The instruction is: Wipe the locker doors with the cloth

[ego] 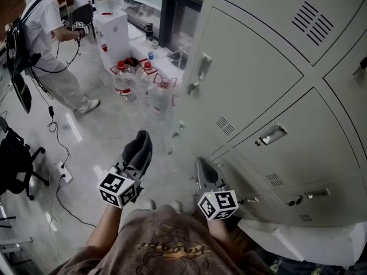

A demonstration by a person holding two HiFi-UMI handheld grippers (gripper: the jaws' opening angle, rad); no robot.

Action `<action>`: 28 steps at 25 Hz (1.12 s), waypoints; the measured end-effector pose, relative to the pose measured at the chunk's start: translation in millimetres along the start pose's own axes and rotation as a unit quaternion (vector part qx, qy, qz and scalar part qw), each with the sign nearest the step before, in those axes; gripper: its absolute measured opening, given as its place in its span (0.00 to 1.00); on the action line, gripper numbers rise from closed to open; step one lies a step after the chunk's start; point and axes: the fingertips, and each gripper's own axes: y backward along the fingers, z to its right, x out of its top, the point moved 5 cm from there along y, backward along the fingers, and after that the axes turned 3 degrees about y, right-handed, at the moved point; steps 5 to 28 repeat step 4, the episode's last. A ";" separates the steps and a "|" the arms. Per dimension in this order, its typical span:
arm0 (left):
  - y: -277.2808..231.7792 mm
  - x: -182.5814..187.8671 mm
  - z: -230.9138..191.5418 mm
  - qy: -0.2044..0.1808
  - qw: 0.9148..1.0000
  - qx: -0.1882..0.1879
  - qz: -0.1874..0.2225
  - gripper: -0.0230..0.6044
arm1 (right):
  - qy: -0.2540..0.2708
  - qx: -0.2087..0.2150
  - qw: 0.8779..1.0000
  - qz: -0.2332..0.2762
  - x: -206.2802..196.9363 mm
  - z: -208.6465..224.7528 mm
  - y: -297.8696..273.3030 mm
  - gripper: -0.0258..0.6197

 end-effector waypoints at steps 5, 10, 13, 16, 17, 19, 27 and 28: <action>-1.5 1.0 0.0 0.000 1.000 0.000 0.001 0.10 | 0.000 0.000 1.000 0.000 0.6 2.0 -1.1 0.04; -1.5 1.0 0.0 0.000 1.000 0.000 0.001 0.10 | 0.000 0.000 1.000 0.000 0.6 2.0 -1.1 0.04; -1.5 1.0 0.0 0.000 1.000 0.000 0.001 0.10 | 0.000 0.000 1.000 0.000 0.6 2.0 -1.1 0.04; -1.5 1.0 0.0 0.000 1.000 0.000 0.001 0.10 | 0.000 0.000 1.000 0.000 0.6 2.0 -1.1 0.04; -1.5 1.0 0.0 0.000 1.000 0.000 0.001 0.10 | 0.000 0.000 1.000 0.000 0.6 2.0 -1.1 0.04; -1.5 1.0 0.0 0.000 1.000 0.000 0.001 0.10 | 0.000 0.000 1.000 0.000 0.6 2.0 -1.1 0.04; -1.5 1.0 0.0 0.000 1.000 0.000 0.001 0.10 | 0.000 0.000 1.000 0.000 0.6 2.0 -1.1 0.04; -1.5 1.0 0.0 0.000 1.000 0.000 0.001 0.10 | 0.000 0.000 1.000 0.000 0.6 2.0 -1.1 0.04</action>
